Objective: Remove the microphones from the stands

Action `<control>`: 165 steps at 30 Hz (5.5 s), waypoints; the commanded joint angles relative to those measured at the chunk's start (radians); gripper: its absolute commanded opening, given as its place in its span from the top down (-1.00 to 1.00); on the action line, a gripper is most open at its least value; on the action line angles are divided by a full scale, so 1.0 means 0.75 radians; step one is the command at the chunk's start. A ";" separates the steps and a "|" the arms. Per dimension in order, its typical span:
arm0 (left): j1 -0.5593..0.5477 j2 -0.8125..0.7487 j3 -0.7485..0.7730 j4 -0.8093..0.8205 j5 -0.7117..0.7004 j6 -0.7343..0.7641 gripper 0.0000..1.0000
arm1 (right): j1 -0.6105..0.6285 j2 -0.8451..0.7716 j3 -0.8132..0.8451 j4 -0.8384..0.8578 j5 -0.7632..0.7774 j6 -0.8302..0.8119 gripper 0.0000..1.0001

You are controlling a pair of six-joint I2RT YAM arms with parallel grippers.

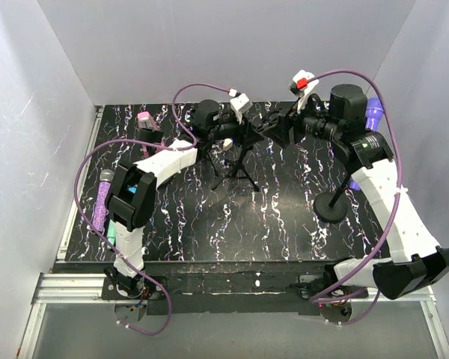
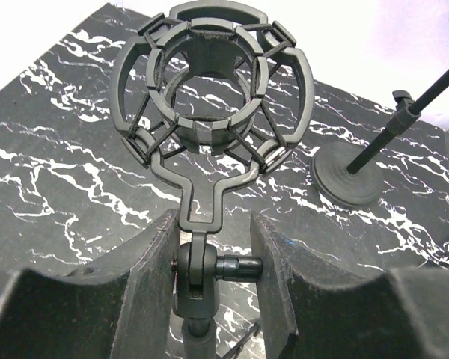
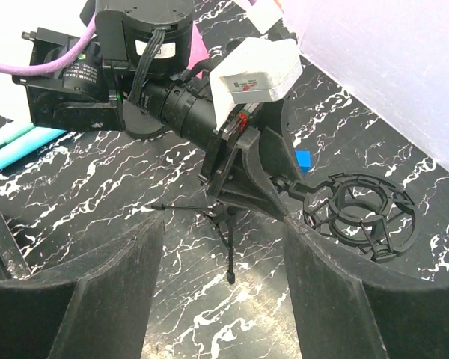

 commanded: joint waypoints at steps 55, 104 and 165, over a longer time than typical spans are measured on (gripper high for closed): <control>-0.034 -0.449 -0.204 -0.598 -0.347 0.187 -0.59 | 0.038 -0.041 -0.021 0.043 0.025 -0.071 -0.42; -0.045 0.187 0.162 0.103 -0.162 0.105 1.00 | 0.042 -0.043 0.161 -0.209 0.154 -0.255 -0.41; -0.045 -0.510 0.051 -0.664 -0.385 0.049 -0.96 | -0.641 -0.084 0.251 -0.714 0.541 0.172 -0.29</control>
